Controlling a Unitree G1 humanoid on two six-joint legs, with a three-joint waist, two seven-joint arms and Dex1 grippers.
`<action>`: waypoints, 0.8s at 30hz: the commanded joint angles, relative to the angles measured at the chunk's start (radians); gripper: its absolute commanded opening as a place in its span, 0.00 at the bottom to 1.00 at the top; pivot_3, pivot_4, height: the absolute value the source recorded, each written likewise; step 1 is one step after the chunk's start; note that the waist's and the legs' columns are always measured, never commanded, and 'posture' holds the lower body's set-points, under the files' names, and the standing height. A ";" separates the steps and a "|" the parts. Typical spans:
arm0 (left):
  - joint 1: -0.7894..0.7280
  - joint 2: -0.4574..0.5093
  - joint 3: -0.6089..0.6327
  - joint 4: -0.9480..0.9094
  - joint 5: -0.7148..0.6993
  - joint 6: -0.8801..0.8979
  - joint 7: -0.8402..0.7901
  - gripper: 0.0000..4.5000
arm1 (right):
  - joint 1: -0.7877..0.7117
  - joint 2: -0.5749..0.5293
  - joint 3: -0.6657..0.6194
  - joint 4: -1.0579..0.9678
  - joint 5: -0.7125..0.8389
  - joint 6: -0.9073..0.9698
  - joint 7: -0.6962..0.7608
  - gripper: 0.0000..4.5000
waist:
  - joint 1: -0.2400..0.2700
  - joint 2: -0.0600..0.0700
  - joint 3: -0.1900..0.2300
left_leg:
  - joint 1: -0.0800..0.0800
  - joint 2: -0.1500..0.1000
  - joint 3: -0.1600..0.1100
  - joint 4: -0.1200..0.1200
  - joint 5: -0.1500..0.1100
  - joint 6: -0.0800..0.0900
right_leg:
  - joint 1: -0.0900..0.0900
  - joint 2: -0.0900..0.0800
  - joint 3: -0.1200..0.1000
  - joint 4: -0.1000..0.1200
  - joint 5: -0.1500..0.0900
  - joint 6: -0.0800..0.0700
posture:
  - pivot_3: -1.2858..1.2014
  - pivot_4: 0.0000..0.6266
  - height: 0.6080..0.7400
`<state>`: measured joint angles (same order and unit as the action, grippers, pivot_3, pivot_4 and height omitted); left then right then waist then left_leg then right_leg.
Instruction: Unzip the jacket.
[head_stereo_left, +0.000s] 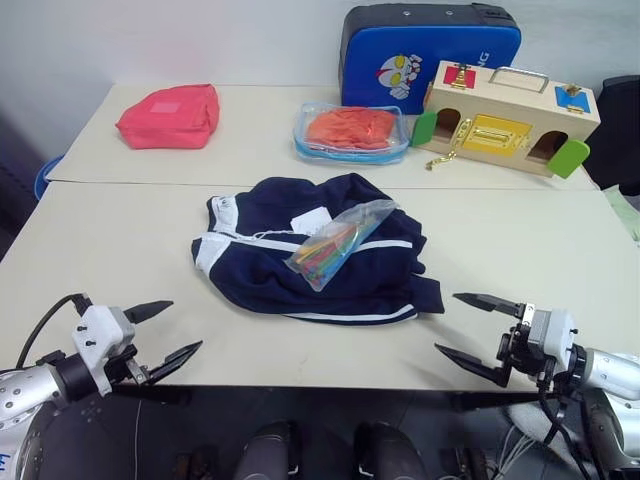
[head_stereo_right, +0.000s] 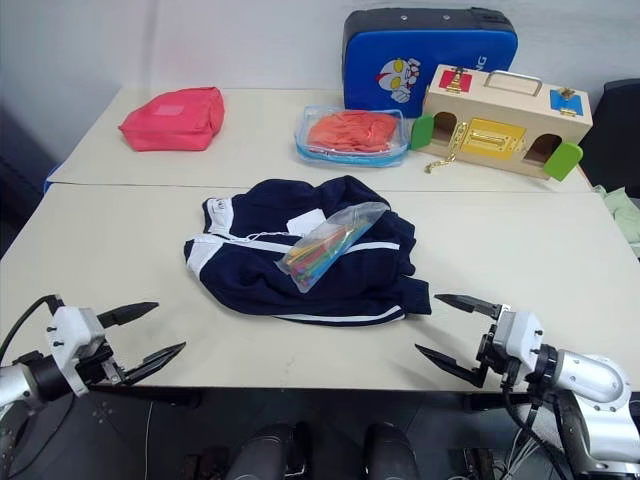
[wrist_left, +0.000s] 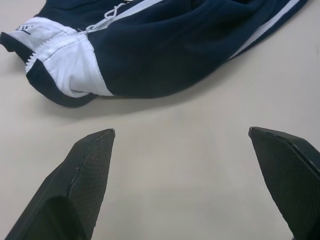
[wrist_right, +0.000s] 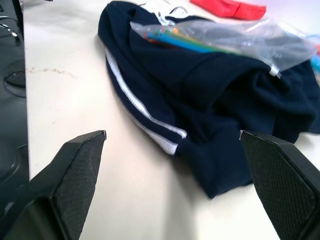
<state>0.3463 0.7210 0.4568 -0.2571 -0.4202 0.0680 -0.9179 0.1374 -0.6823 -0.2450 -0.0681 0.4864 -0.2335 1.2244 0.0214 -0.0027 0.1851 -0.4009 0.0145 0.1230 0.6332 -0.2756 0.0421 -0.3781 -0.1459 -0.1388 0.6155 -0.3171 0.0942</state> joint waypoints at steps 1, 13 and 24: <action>0.019 -0.007 0.038 0.023 0.017 -0.052 -0.002 1.00 | 0.010 -0.020 -0.029 -0.003 0.036 0.014 0.020 0.99 | 0.000 0.000 0.000 | 0.000 0.000 0.000 0.000 0.000 0.000 | 0.000 0.000 0.000 0.000 0.000 0.000 | 0.52 0.24 1.00; -0.058 0.008 0.052 -0.042 -0.118 0.036 -0.040 1.00 | 0.132 0.003 -0.055 -0.082 0.051 0.021 -0.022 0.99 | 0.004 0.000 0.000 | 0.000 0.000 -0.001 0.001 0.000 0.000 | 0.001 -0.001 0.000 0.001 0.000 0.000 | 0.52 0.24 1.00; -0.114 0.013 0.002 -0.039 -0.102 0.098 -0.021 1.00 | 0.180 0.031 -0.059 -0.109 0.047 -0.013 -0.064 0.99 | 0.000 0.000 0.000 | 0.002 0.000 0.000 0.000 0.000 0.000 | 0.001 0.000 0.001 0.002 0.000 0.000 | 0.52 0.24 1.00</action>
<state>0.2483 0.7290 0.4469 -0.2741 -0.5075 0.1649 -0.9547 0.3177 -0.6596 -0.2837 -0.1279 0.5093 -0.2377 1.1710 0.0213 -0.0032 0.1853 -0.3989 0.0146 0.1233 0.6336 -0.2755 0.0421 -0.3770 -0.1458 -0.1376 0.6174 -0.3171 0.0942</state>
